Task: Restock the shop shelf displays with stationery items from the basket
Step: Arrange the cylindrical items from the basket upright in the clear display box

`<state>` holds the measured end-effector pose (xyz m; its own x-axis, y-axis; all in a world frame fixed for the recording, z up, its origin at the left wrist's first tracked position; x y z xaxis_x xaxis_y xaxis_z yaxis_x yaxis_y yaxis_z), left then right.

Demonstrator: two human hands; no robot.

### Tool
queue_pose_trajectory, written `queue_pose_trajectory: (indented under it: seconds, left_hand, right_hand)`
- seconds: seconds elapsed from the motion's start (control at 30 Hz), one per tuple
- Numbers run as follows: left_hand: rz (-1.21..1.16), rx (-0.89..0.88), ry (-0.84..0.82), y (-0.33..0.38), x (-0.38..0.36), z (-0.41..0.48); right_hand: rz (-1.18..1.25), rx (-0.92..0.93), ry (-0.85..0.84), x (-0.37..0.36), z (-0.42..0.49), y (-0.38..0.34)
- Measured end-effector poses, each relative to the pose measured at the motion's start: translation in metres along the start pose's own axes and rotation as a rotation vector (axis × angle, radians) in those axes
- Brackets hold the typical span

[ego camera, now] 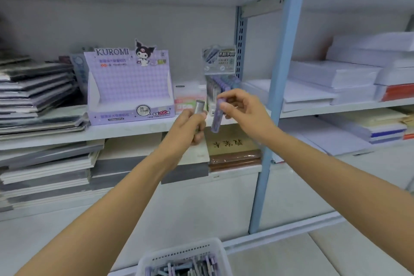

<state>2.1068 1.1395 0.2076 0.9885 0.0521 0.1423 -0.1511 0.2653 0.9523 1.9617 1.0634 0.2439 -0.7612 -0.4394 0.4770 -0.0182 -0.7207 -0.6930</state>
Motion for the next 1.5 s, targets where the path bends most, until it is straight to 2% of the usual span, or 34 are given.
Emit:
queue_pose_trajectory:
  seconds: [0.17, 0.3, 0.53, 0.73, 0.93, 1.07, 1.17, 1.27, 1.37, 1.43, 1.5]
  left_hand:
    - [0.038, -0.07, -0.055, 0.025, -0.012, 0.028]
    - [0.068, -0.125, -0.087, 0.037, -0.011, 0.049]
    - [0.104, -0.065, 0.035, 0.028, 0.005, 0.085]
    - [0.117, -0.086, -0.03, 0.021, 0.008, 0.097]
    - [0.143, -0.136, -0.056, 0.02, 0.005, 0.1]
    - [0.144, -0.167, -0.073, 0.02, 0.005, 0.099]
    - [0.103, -0.172, -0.061, 0.02, 0.006, 0.099]
    - [0.092, -0.166, -0.043, 0.019, 0.008, 0.098]
    - [0.078, -0.154, -0.026, 0.019, 0.009, 0.097]
    - [0.084, -0.148, -0.02, 0.02, 0.009, 0.095]
    - [0.096, -0.144, -0.015, 0.021, 0.008, 0.095]
  right_hand:
    - [-0.083, -0.051, 0.289, 0.073, 0.027, 0.007]
    - [-0.149, -0.112, 0.381, 0.107, 0.051, 0.024]
    - [-0.271, -0.198, 0.317, 0.107, 0.089, 0.064]
    - [-0.362, -0.223, 0.243, 0.095, 0.097, 0.091]
    - [-0.387, -0.198, 0.102, 0.093, 0.105, 0.093]
    - [-0.326, -0.172, 0.122, 0.087, 0.104, 0.096]
    - [-0.405, -0.147, 0.177, 0.084, 0.104, 0.1]
    - [-0.512, -0.209, 0.186, 0.083, 0.102, 0.107]
    - [-0.494, -0.242, 0.172, 0.084, 0.099, 0.106]
    - [-0.455, -0.182, 0.206, 0.086, 0.095, 0.092]
    - [-0.298, -0.06, 0.212, 0.086, 0.09, 0.07]
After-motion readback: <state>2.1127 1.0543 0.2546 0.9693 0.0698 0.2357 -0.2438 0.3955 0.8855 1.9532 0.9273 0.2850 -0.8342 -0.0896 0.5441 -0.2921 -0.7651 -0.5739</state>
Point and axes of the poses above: each hand's wrist, its own z-axis towards the middle knuckle, its own x-axis out of the back of the hand, y = z × x, the point moved 5 cm from there along z, towards the middle knuckle, and after that the axes turned 12 degrees about -y, right-handed, at the moved point
